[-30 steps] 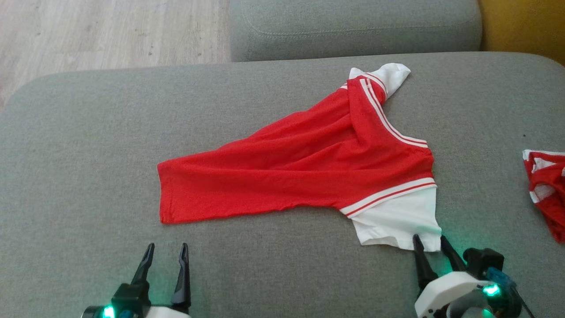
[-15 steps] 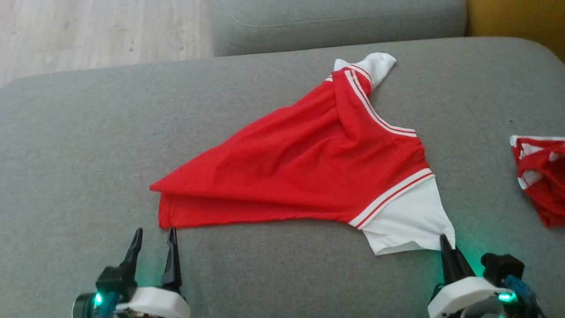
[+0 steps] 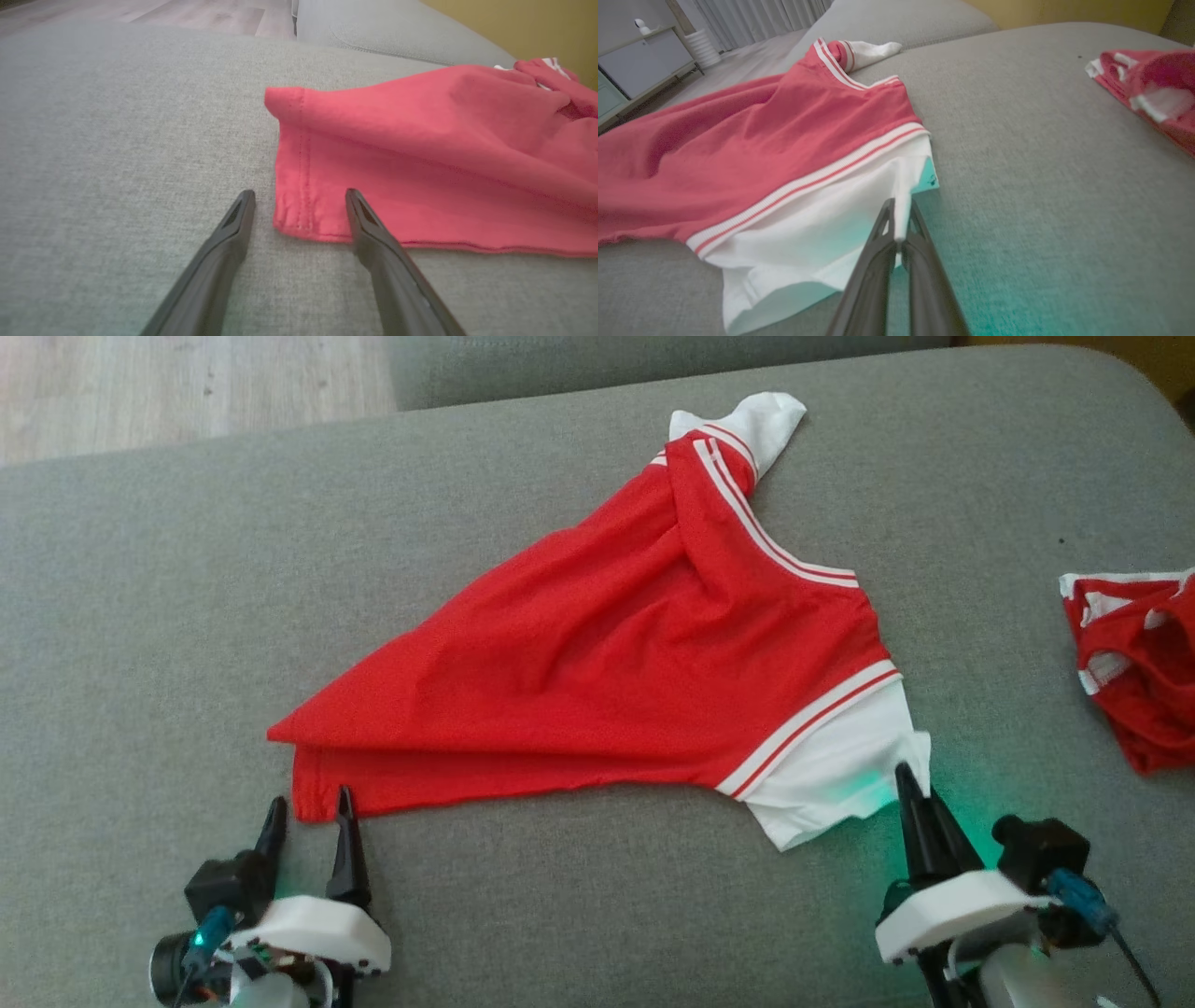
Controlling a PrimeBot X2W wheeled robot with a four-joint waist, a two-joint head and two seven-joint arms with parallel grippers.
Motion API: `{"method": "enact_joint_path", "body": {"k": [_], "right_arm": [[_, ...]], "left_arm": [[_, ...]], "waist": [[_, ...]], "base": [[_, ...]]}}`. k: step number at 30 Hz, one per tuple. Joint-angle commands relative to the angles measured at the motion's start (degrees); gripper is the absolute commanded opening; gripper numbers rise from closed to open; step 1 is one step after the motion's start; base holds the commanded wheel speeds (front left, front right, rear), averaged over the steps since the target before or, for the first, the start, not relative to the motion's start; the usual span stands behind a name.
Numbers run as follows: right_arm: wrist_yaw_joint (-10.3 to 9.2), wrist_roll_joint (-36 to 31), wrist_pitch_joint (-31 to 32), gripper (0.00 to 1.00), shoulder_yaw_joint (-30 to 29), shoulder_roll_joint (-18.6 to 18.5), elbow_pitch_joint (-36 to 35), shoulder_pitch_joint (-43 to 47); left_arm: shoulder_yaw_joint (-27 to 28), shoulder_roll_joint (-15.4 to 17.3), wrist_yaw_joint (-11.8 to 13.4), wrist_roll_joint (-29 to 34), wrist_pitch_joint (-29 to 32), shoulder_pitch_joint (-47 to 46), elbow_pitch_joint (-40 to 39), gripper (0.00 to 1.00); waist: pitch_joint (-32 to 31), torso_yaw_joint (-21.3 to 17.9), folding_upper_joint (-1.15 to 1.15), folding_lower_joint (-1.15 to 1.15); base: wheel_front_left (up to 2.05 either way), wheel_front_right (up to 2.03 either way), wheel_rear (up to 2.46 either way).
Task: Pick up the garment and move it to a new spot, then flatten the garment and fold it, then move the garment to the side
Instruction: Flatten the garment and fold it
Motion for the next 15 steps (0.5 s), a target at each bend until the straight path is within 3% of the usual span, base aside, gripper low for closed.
{"method": "enact_joint_path", "body": {"k": [1,3,4,5,9,15], "right_arm": [[-0.05,0.21,-0.23,0.00,1.58,-0.52,-2.57,-1.70],[-0.05,0.62,-0.23,0.00,1.78,-0.49,-3.67,-1.63],[-0.05,1.08,-0.23,0.00,1.81,-0.48,-4.27,-1.63],[-0.05,1.53,-0.23,0.00,1.90,-0.47,-4.95,-1.66],[-0.05,4.11,-0.23,0.00,2.14,-0.39,-7.95,-2.01],[-0.05,8.62,-0.23,0.00,0.94,-0.34,-12.93,-3.84]], "left_arm": [[1.82,0.30,0.58,0.59,-0.31,-2.06,0.22,1.00],[1.08,0.30,0.26,0.78,-0.31,-2.91,3.34,1.00],[0.63,0.30,-0.04,0.72,-0.31,-3.37,4.77,0.35],[0.04,0.30,-0.23,1.18,-0.31,-3.84,5.60,0.00],[-0.75,0.30,-1.29,1.30,-0.31,-4.54,4.62,0.00],[0.81,0.41,-2.12,1.57,-0.31,-4.38,-4.19,0.00]], "waist": [[0.35,-0.13,0.00,-0.01],[0.50,-0.18,0.00,-0.01],[0.51,-0.20,0.00,-0.01],[0.47,-0.19,0.00,-0.01],[-0.50,0.04,0.00,-0.01],[-3.52,1.25,0.00,-0.01]], "base": [[0.00,0.00,0.00],[0.00,0.00,0.00],[0.00,0.00,0.00],[0.00,0.00,0.00],[0.00,0.00,0.00],[0.00,0.00,0.00]]}}
